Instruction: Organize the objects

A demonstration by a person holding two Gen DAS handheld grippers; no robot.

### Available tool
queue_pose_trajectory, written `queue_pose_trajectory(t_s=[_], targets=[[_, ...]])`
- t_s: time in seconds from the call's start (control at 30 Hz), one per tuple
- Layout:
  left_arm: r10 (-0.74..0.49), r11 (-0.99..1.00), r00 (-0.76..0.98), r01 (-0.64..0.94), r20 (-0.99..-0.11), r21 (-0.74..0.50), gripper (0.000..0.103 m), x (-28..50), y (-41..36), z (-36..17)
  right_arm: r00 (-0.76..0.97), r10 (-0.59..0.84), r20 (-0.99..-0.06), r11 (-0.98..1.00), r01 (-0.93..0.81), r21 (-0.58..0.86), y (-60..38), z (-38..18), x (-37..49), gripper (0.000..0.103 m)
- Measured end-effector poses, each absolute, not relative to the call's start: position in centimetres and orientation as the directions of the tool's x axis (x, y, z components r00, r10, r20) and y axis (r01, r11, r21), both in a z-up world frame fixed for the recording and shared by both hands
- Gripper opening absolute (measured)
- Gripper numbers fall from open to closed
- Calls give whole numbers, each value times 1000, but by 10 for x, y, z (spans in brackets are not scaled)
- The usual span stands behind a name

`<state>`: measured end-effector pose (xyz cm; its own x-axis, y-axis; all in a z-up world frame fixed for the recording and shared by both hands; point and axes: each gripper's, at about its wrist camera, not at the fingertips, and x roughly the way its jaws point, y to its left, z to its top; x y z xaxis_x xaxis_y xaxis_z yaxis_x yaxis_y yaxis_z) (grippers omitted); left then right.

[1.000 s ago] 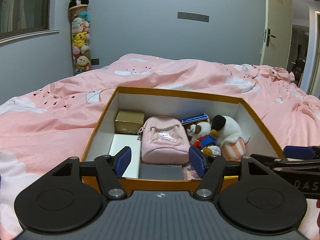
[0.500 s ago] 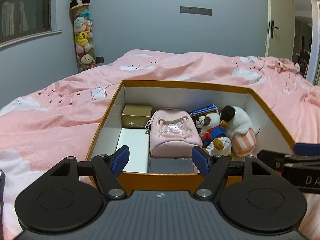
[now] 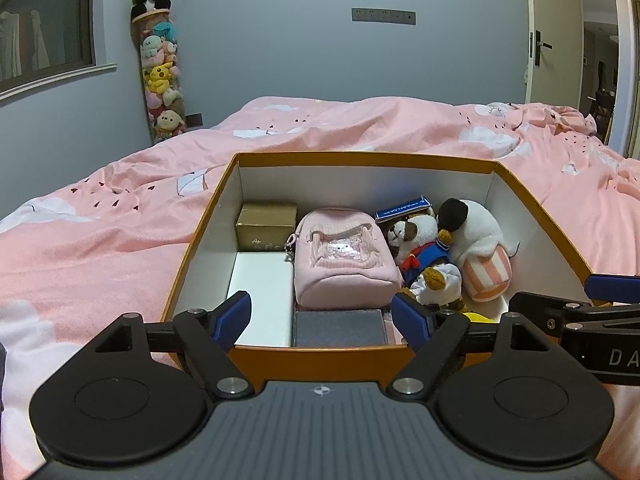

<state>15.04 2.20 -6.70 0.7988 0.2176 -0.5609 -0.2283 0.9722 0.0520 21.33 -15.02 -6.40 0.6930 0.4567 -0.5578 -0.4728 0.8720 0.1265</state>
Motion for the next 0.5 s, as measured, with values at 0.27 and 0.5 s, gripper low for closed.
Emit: queue_pose_trajectory(t_s=[0.27, 0.5], targets=[[216, 972, 797, -228, -565, 51, 94, 151, 22, -67, 693, 456, -558, 873, -472, 126, -150, -64, 213, 90], [217, 972, 796, -228, -565, 51, 94, 151, 22, -67, 693, 455, -558, 873, -472, 126, -150, -64, 213, 90]])
